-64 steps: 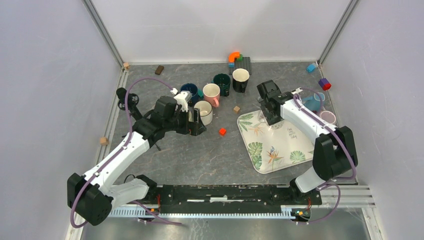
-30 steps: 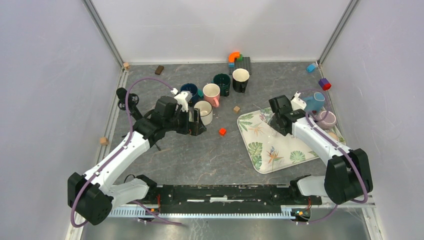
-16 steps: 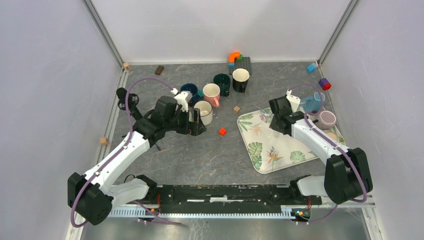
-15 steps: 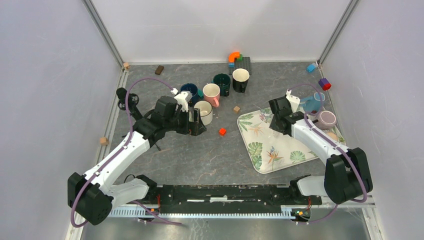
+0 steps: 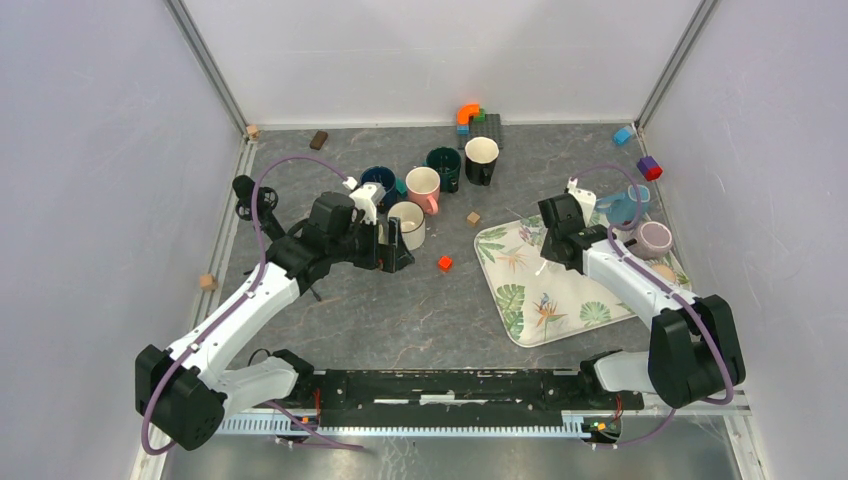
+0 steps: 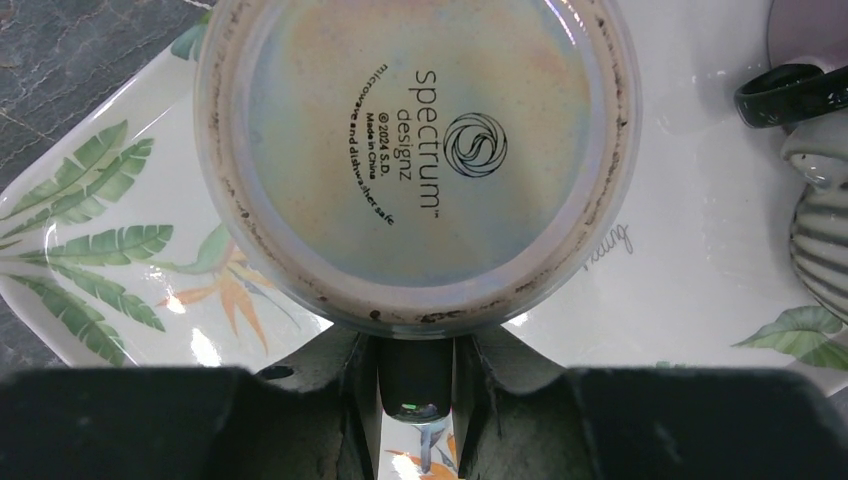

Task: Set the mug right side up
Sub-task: Turn over the cup on the tray.

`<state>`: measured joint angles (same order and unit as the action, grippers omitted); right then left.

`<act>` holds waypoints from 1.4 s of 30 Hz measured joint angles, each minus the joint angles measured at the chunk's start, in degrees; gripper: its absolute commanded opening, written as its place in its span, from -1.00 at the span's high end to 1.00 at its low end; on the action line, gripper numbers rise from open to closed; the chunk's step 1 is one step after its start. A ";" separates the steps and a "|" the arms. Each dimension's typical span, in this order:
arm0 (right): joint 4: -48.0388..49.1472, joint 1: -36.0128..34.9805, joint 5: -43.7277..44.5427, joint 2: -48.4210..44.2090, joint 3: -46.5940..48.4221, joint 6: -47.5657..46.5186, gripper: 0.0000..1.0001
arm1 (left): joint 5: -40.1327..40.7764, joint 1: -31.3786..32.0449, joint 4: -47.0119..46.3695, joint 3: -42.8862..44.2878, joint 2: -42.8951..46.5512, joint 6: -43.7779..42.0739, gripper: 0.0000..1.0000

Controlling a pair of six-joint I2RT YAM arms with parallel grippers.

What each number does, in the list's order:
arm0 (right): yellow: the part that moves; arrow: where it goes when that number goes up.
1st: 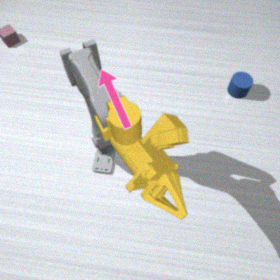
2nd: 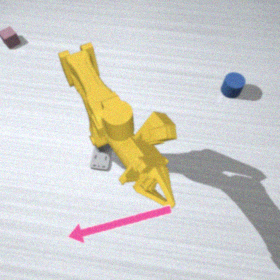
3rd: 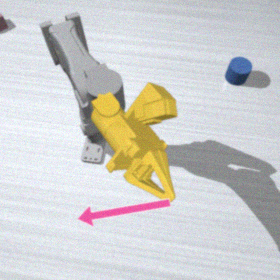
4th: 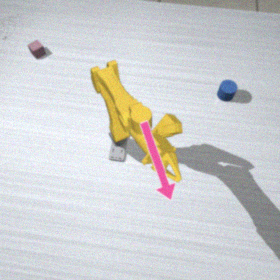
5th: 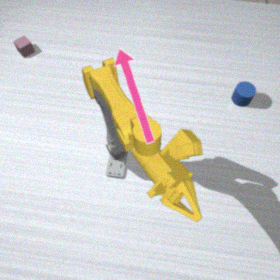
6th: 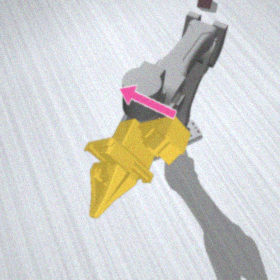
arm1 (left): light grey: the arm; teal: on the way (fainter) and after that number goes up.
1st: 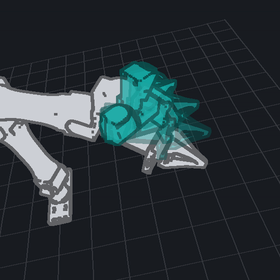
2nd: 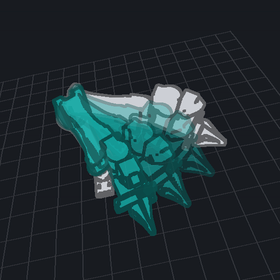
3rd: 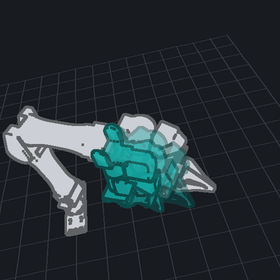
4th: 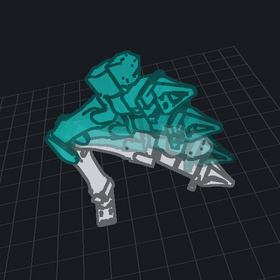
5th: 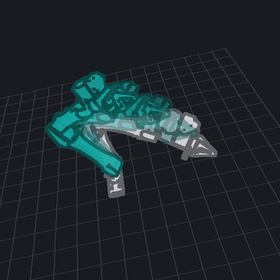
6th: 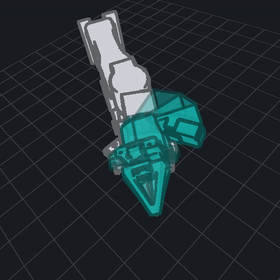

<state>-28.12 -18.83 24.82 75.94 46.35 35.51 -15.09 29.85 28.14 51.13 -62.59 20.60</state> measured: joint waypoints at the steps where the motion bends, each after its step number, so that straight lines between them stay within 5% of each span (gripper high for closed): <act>1: 0.20 0.00 -0.22 0.00 -0.02 -0.37 0.85 | -0.15 0.00 0.00 0.00 0.00 0.00 -0.99; 4: 0.44 0.11 -0.68 0.00 -0.02 -1.44 1.00 | -0.44 0.00 0.00 0.00 0.00 0.02 -0.99; 42: -0.87 0.13 -12.55 -8.90 2.73 -10.51 1.00 | -1.73 0.00 -7.96 -2.08 1.14 12.00 -0.99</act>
<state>-28.99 -18.70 12.27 67.05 49.08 24.99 -16.82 29.85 20.18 49.06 -61.45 32.60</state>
